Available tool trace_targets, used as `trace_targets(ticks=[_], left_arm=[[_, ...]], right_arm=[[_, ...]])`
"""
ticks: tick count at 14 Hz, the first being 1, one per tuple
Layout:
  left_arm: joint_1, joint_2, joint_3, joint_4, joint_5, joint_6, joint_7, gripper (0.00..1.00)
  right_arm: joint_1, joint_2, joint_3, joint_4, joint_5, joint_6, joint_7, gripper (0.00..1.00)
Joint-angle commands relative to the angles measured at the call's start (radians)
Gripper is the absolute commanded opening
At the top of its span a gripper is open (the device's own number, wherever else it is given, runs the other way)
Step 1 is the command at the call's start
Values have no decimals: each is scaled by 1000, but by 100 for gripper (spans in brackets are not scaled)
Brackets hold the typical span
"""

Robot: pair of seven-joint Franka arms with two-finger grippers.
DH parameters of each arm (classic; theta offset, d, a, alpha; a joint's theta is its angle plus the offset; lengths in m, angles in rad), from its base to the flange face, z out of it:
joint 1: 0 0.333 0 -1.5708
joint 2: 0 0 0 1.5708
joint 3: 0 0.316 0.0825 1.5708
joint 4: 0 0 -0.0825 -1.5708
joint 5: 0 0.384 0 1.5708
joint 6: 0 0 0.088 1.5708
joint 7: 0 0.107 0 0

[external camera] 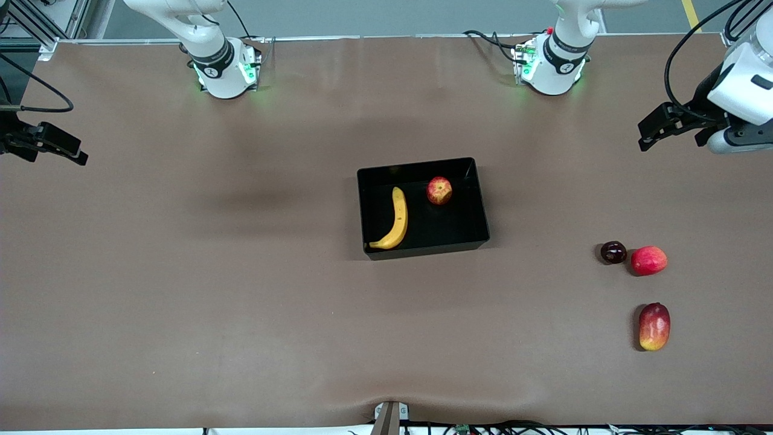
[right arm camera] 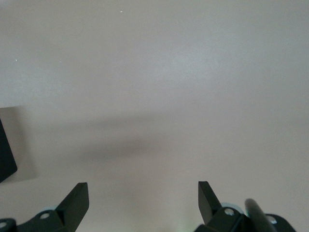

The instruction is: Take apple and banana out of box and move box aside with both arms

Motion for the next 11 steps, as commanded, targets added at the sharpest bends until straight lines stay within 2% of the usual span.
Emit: trace_targets(ticks=[1,7,11], left_arm=[[-2,14,-4,28,-4,-14,18,100],[-9,50,-14,52,13,-17,10,100],[-8,86,-106,5,8,12,-32,100]], right_arm=[[-13,6,9,14,-7,-8,0,100],[-16,6,9,12,-7,-9,0,100],[-16,6,9,14,-7,-8,2,100]])
